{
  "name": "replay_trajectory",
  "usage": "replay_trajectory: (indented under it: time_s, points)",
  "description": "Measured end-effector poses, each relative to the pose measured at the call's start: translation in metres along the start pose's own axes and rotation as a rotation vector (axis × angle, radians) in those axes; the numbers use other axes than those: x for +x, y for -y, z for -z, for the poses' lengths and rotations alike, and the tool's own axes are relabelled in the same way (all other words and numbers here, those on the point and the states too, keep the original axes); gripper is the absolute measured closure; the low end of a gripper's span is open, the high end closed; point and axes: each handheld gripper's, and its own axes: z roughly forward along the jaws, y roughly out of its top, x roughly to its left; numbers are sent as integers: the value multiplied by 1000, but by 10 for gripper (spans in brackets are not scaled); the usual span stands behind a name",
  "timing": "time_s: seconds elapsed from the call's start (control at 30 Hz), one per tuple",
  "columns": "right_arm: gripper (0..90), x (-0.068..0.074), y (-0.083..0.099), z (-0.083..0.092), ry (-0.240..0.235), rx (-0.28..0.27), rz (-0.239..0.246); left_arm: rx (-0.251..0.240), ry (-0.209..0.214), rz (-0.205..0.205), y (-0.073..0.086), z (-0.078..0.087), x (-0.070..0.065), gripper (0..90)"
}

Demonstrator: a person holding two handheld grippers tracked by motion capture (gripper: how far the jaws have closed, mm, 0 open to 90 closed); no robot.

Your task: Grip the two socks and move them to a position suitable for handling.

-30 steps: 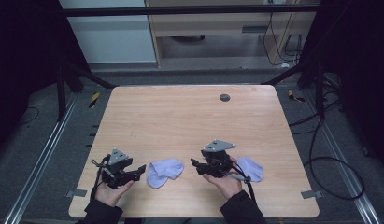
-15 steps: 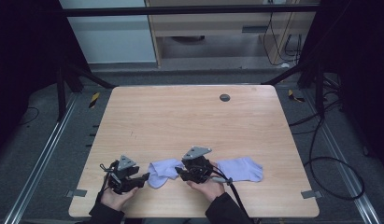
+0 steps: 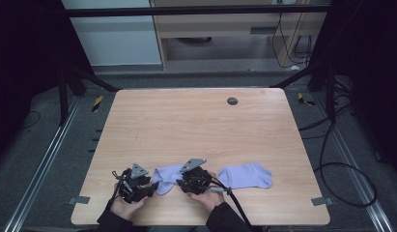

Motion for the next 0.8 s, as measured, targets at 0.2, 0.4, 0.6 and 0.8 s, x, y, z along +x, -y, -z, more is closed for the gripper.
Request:
replay_trajectory:
  time_s: [0.2, 0.4, 0.6, 0.8]
  points:
    - [720, 3, 1, -4, -16, 7, 8, 22, 10, -3, 0, -4, -1, 648]
    - [807, 5, 0, -5, -25, 23, 6, 30, 19, -1, -1, -4, -1, 741]
    - [874, 5, -1, -4, -34, 19, -22, 34, 30, -8, -3, -5, 0, 834]
    - [887, 3, -8, 10, -55, -80, -74, 26, 34, -25, -5, -4, 1, 854]
